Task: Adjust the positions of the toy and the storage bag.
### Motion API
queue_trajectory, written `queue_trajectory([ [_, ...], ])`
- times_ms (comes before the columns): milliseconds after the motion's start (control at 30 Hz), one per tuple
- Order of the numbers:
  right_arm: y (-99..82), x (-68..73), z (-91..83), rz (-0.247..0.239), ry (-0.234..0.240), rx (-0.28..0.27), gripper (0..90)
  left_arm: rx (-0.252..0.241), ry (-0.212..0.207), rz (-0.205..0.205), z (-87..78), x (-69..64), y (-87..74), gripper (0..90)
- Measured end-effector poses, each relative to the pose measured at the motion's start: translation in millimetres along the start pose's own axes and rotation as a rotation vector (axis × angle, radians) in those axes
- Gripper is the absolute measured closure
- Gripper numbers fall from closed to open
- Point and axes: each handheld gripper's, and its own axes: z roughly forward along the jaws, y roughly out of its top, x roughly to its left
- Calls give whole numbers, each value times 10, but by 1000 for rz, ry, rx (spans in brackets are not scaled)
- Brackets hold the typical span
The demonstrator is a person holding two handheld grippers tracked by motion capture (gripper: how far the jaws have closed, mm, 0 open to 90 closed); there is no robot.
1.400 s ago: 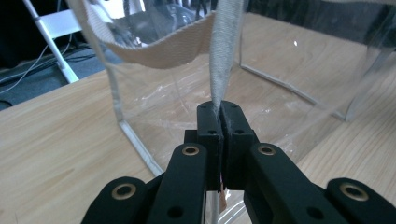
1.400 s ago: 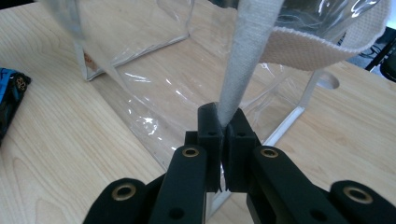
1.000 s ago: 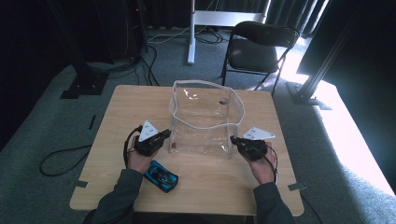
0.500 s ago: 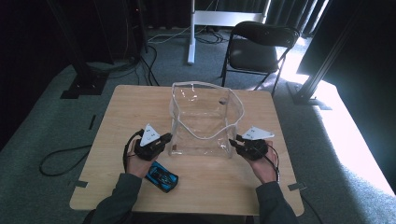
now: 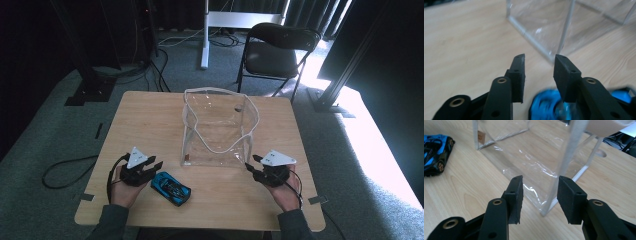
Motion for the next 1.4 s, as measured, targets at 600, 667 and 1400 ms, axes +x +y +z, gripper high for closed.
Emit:
queue_trajectory([
  [600,-21,138,220,-25,42,28,540,177,19,-72,27,49,-442,593],
  [667,-20,146,231,-29,45,32,539,177,19,-72,27,49,-442,594],
  [1400,-83,246,396,-46,74,74,527,221,-28,-88,111,0,-390,609],
])
